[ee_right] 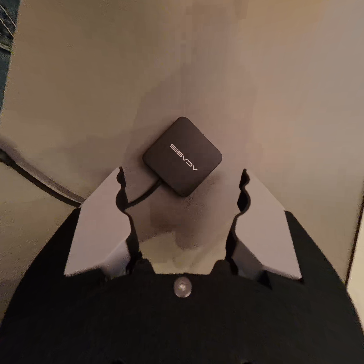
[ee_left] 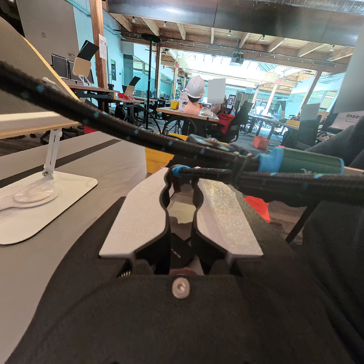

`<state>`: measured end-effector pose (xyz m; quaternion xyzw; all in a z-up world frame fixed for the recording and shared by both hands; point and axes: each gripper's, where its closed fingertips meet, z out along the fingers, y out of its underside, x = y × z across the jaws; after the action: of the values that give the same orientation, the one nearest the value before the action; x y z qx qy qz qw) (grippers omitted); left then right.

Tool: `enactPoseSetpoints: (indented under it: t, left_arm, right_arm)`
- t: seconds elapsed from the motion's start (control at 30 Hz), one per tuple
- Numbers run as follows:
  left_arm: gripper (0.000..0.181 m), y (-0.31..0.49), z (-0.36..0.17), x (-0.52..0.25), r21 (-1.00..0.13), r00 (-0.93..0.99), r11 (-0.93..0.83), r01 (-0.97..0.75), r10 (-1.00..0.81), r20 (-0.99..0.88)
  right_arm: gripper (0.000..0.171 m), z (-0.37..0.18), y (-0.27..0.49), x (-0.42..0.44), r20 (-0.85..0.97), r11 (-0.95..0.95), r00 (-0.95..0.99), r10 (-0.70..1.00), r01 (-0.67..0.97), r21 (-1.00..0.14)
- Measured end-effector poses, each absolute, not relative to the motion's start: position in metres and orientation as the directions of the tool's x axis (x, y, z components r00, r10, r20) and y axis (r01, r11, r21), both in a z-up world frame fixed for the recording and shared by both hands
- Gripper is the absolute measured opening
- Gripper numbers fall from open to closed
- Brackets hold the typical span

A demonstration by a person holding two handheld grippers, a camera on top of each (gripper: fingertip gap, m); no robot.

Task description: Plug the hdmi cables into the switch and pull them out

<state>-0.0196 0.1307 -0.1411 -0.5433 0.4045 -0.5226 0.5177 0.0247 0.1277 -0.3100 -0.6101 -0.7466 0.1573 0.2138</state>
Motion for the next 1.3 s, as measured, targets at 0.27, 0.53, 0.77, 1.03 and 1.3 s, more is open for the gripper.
enactPoseSetpoints:
  t: [0.27,0.53,0.77,1.03,1.3]
  left_arm:
    - [0.019,0.136,-0.139,-0.032,-0.982,0.147,-0.137,0.127,-0.977,0.155]
    - [0.019,0.138,-0.137,-0.035,-0.982,0.153,-0.129,0.137,-0.977,0.150]
    - [0.019,0.136,-0.138,-0.029,-0.982,0.142,-0.136,0.128,-0.978,0.153]
    - [0.019,0.133,-0.138,-0.028,-0.984,0.140,-0.128,0.120,-0.980,0.145]
    - [0.018,0.137,-0.144,-0.029,-0.988,0.161,-0.122,0.093,-0.977,0.136]
  right_arm:
    - [0.081,-0.324,0.123,0.003,-0.001,0.266,-0.314,0.950,0.807,-0.527]
    - [0.080,-0.324,0.162,0.010,0.002,-0.124,0.148,0.989,0.837,-0.534]
    - [0.094,-0.319,0.153,0.024,0.134,0.109,-0.046,0.990,0.852,-0.512]
    - [0.069,-0.322,0.160,0.019,0.008,0.079,-0.098,0.995,0.746,-0.661]
    - [0.067,-0.307,0.161,0.017,-0.077,-0.060,0.001,0.997,0.629,-0.775]
